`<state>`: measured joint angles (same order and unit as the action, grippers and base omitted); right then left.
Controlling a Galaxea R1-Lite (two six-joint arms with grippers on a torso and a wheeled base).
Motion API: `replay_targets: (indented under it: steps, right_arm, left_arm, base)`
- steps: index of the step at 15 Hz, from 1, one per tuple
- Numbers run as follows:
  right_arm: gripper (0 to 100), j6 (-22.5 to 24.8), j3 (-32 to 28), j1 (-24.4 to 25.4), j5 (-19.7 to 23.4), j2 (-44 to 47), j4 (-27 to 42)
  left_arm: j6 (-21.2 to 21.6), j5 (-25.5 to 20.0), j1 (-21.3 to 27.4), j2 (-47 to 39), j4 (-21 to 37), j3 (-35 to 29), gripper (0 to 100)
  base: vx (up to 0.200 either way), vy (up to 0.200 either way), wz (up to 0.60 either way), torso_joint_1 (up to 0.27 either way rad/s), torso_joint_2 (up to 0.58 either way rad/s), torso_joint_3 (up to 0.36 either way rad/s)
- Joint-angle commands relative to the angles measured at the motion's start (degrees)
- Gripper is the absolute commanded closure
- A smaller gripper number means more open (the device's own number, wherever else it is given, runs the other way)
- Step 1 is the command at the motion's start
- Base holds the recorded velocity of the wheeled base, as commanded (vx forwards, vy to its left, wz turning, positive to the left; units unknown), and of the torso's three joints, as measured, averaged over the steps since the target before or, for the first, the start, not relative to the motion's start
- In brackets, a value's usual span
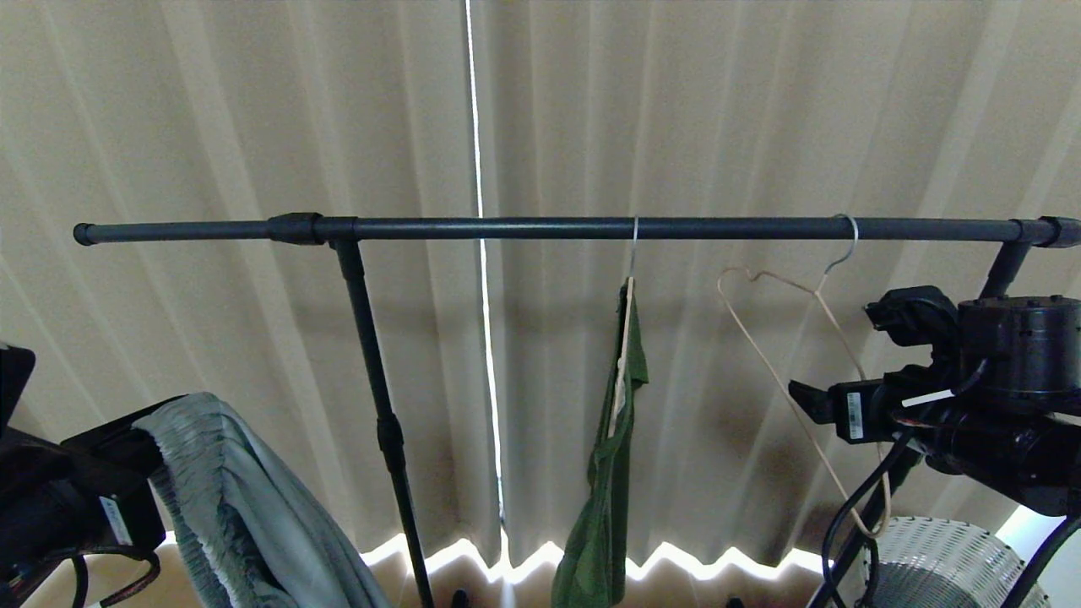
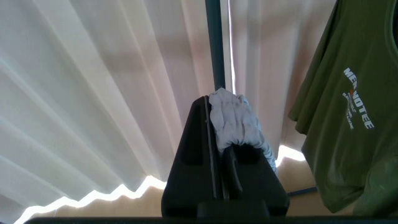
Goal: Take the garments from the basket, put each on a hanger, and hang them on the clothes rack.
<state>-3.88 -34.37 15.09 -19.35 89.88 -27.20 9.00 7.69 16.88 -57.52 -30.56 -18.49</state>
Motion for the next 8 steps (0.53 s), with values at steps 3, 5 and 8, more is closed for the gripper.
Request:
replay_targets:
  steps: [3, 5, 8]
  right_arm:
    - [0, -0.08, -0.09, 0.03, 0.10, 0.65, 0.04]
    - [0, -0.17, -0.09, 0.03, 0.19, 0.65, 0.04]
    - [0, -0.25, 0.26, 0.03, 0.27, 0.65, 0.04]
  left_arm:
    - [-0.03, 0.04, -0.10, -0.05, -0.02, 0.04, 100]
    - [0.06, 0.04, -0.10, -0.05, -0.02, -0.05, 100]
    - [-0.03, 0.04, -0.18, 0.03, -0.02, -0.05, 100]
  base:
    - [0.000, 0.000, 0.00, 0.000, 0.00, 0.000]
    - [0.000, 0.000, 0.00, 0.000, 0.00, 0.000]
    - [0.000, 0.000, 0.00, 0.000, 0.00, 0.000]
